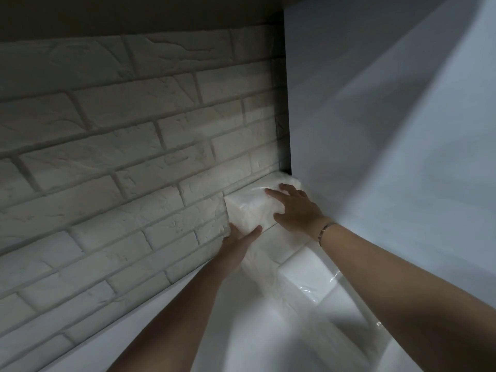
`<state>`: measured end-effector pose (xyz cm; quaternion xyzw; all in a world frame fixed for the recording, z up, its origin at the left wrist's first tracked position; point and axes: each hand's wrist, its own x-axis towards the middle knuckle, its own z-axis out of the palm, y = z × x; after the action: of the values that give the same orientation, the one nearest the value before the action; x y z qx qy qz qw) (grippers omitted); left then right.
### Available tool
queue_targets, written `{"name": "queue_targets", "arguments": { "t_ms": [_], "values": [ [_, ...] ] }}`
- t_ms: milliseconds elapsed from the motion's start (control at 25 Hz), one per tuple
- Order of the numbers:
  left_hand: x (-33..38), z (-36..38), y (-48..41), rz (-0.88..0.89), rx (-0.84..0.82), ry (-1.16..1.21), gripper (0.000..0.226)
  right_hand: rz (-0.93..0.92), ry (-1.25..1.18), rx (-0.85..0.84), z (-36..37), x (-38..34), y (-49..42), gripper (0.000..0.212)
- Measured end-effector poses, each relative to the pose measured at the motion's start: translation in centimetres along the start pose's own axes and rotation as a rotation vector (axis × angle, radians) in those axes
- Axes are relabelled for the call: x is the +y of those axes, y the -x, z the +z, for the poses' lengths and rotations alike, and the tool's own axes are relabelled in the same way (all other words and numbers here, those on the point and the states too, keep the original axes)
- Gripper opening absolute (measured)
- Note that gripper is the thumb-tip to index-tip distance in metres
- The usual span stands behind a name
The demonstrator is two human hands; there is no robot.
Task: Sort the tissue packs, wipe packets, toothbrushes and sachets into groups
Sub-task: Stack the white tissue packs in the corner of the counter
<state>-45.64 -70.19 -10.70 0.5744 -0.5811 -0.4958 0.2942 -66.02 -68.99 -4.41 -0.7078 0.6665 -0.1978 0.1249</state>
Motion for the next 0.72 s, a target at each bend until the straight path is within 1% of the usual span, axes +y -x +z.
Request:
{"name": "queue_targets", "arguments": {
  "t_ms": [80, 200, 240, 360, 440, 480, 600, 720],
  "values": [
    [0.3, -0.3, 1.3, 0.033, -0.019, 0.000, 0.096, 0.006, 0.011, -0.028, -0.5, -0.2, 0.5, 0.076],
    [0.6, -1.1, 3.2, -0.012, 0.015, -0.086, 0.085, 0.029, 0.009, -0.019, -1.2, -1.3, 1.9, 0.075],
    [0.6, -1.5, 3.9, -0.013, 0.023, -0.096, 0.078, 0.036, -0.004, 0.002, -1.3, -1.7, 2.3, 0.072],
    [0.4, -3.0, 7.3, 0.013, 0.009, -0.022, 0.040, 0.032, -0.099, 0.120, -1.2, -2.7, 4.8, 0.058],
    [-0.3, -4.3, 10.5, 0.059, 0.035, 0.001, 0.016, -0.003, -0.171, 0.198, -0.5, -3.7, 7.4, 0.046],
    [-0.9, -4.9, 11.9, 0.080, 0.056, 0.003, 0.011, -0.014, -0.218, 0.226, -0.2, -4.1, 8.7, 0.040],
    [-3.0, -6.7, 16.9, 0.107, 0.081, 0.030, 0.010, 0.013, -0.407, 0.241, 1.0, -6.5, 13.2, 0.020],
    [-5.6, -8.2, 22.2, 0.111, 0.117, 0.050, 0.024, 0.047, -0.562, 0.234, 3.1, -9.8, 17.9, 0.012]
  ]
}}
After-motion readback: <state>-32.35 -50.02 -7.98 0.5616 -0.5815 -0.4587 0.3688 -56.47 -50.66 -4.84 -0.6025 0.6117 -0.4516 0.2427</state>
